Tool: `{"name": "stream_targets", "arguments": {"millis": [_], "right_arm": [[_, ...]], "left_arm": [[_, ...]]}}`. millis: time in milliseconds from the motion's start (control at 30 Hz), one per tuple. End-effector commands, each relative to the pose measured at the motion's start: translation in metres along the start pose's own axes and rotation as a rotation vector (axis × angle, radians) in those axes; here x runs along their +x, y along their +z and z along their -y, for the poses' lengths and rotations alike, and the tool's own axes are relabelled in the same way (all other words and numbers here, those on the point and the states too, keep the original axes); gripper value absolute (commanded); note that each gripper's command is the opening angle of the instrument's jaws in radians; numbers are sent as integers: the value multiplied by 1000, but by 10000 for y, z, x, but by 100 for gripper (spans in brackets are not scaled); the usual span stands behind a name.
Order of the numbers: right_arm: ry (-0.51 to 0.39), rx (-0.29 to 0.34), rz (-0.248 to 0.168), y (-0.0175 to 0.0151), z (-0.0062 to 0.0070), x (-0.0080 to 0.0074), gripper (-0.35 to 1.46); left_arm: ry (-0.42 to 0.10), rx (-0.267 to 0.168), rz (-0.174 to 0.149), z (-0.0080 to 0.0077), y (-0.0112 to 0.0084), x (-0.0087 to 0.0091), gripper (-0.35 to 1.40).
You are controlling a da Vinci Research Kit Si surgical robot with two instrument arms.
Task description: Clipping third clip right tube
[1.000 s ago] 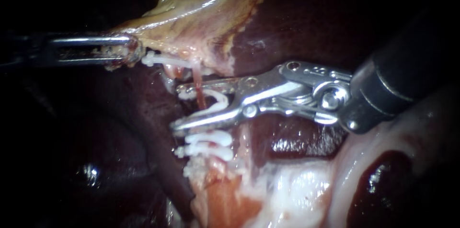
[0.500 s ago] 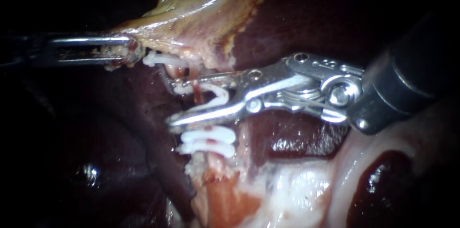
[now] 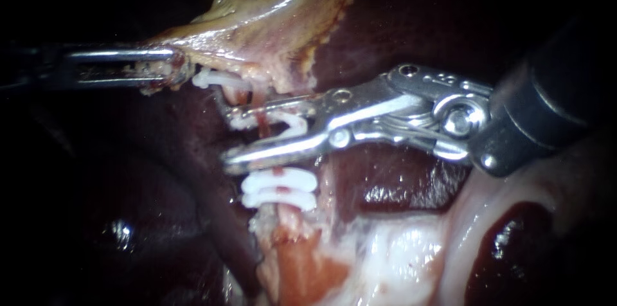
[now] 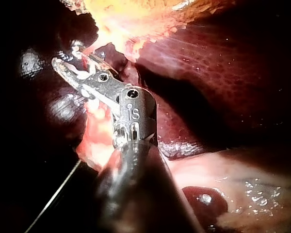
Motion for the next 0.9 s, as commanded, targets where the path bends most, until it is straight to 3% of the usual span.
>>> {"name": "stream_targets", "arguments": {"millis": [33,267,600,900], "right_arm": [[0,1,-1,-1,0,0,-4],[0,7,2,-1,0,1,-35],[-6,59,40,-2,0,4,-35],[-9,59,41,-2,-2,2,-35]], "left_arm": [[0,0,0,0,0,0,-35],[0,1,0,0,1,0,-35],[0,1,0,0,1,0,-35],[0,1,0,0,1,0,-35]]}}
